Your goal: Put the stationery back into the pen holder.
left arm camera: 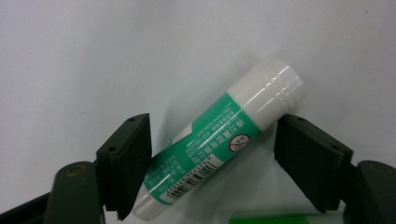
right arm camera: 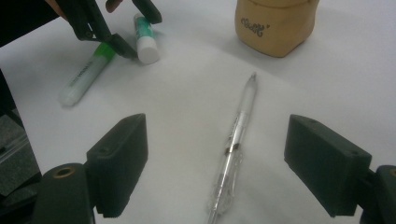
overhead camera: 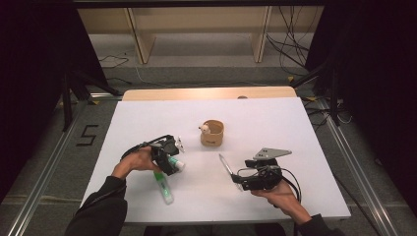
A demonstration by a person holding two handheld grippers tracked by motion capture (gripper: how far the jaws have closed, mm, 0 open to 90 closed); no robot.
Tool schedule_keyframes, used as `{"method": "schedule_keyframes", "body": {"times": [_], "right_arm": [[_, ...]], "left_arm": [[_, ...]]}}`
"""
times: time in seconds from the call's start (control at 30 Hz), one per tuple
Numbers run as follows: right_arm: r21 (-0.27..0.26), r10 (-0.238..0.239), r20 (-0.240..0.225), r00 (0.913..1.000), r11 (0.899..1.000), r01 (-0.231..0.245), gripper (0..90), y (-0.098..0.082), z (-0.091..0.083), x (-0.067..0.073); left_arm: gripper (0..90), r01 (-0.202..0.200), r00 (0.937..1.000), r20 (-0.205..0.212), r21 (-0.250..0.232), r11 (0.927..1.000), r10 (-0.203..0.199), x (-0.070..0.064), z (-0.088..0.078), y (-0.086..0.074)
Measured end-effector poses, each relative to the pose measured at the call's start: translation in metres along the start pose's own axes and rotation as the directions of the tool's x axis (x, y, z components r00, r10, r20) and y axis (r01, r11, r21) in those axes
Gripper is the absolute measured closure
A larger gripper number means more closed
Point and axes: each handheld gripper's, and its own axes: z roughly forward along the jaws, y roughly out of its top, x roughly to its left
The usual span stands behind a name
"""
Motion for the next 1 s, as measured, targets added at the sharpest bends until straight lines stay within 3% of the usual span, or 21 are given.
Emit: {"method": "schedule_keyframes", "body": {"times": [0.3,0.6,0.83,1.0], "right_arm": [[0.006,-0.001,-0.002,1.0000,1.000,0.001,22.4,-0.0007,0.0013,0.0000],[0.012,-0.002,-0.003,1.0000,1.000,0.002,22.5,-0.0009,0.0022,0.0003],[0.014,-0.006,-0.005,1.0000,1.000,0.006,22.4,-0.0013,0.0029,0.0002],[0.014,-0.004,-0.004,1.0000,1.000,0.004,22.5,-0.0015,0.0030,0.0006]], "left_arm": [[41.1,-0.072,0.9971,0.024,0.000,0.9974,0.072,0.0003,-0.0009,0.0027],[59.3,-0.176,0.9841,0.022,-0.004,0.9843,0.176,-0.0035,-0.0024,0.0037],[64.8,-0.184,0.9827,0.011,-0.030,0.9824,0.185,-0.0018,-0.0019,0.0018],[65.1,-0.138,0.9903,-0.029,-0.066,0.9883,0.136,0.0052,-0.0071,-0.0010]]}}
